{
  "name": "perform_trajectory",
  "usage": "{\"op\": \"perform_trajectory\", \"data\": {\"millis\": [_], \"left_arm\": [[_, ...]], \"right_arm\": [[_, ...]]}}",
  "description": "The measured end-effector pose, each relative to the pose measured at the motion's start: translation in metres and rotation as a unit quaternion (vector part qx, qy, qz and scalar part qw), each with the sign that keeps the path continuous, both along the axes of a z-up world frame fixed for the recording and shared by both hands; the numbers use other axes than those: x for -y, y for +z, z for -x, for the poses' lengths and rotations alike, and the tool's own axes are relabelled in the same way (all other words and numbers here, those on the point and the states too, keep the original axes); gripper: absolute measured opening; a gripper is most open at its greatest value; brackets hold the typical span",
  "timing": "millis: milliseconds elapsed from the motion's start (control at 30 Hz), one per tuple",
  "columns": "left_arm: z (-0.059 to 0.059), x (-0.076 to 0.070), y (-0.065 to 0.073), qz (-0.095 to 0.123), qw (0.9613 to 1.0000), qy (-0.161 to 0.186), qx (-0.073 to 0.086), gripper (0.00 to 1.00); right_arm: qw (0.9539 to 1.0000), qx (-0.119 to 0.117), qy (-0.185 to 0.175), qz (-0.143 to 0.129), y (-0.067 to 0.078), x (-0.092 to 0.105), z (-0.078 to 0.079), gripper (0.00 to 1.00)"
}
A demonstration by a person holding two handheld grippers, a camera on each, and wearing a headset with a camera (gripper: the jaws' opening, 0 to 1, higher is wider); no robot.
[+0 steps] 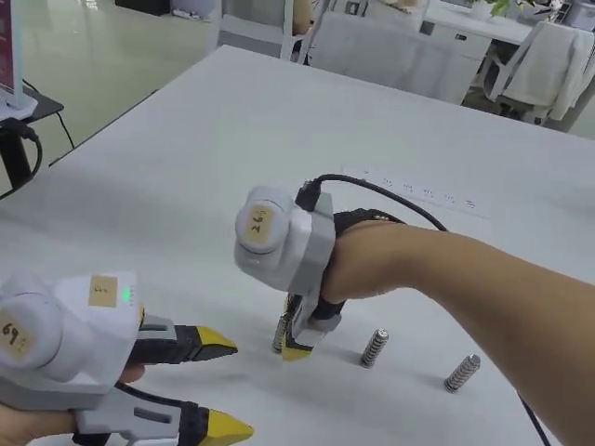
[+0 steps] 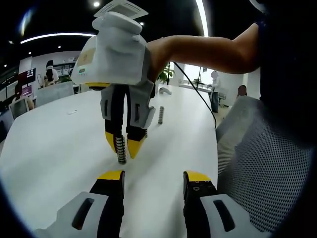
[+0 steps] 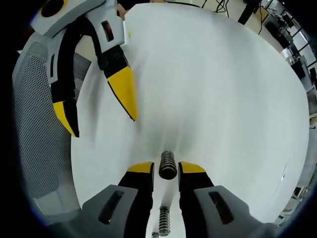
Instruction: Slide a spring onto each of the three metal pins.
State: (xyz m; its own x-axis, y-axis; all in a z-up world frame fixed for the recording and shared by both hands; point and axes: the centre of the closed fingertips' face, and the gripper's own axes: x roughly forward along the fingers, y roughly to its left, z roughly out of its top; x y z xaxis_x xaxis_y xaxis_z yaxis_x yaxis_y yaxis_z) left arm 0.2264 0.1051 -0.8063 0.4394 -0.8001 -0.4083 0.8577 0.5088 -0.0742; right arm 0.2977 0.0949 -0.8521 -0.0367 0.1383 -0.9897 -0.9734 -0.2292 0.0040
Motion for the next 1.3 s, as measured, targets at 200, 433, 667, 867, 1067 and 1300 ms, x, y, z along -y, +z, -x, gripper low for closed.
{"op": "perform_trajectory", "data": {"millis": [200,433,667,867,1067,1300], "left_arm": [[-0.001,0.002,0.002,-0.001,1.0,-0.001,0.0,0.41],[-0.003,0.003,0.003,-0.001,1.0,-0.001,0.0,0.42],[-0.004,0.003,0.004,-0.002,1.0,-0.001,0.001,0.42],[-0.004,0.003,0.004,0.0,1.0,0.001,0.001,0.42],[-0.004,0.004,0.003,0.002,1.0,0.003,0.0,0.43],[-0.004,0.004,0.002,0.005,0.9999,0.009,-0.001,0.43]], "right_arm": [[0.9999,-0.003,-0.014,-0.009,0.003,0.006,-0.002,0.18],[0.999,-0.011,-0.034,-0.026,0.007,0.013,0.002,0.18],[0.9969,-0.014,-0.053,-0.056,0.017,0.02,0.008,0.18],[0.9937,-0.015,-0.067,-0.089,0.026,0.026,0.019,0.18],[0.9898,-0.009,-0.081,-0.117,0.032,0.033,0.027,0.19],[0.9811,0.0,-0.102,-0.165,0.039,0.039,0.037,0.24]]}}
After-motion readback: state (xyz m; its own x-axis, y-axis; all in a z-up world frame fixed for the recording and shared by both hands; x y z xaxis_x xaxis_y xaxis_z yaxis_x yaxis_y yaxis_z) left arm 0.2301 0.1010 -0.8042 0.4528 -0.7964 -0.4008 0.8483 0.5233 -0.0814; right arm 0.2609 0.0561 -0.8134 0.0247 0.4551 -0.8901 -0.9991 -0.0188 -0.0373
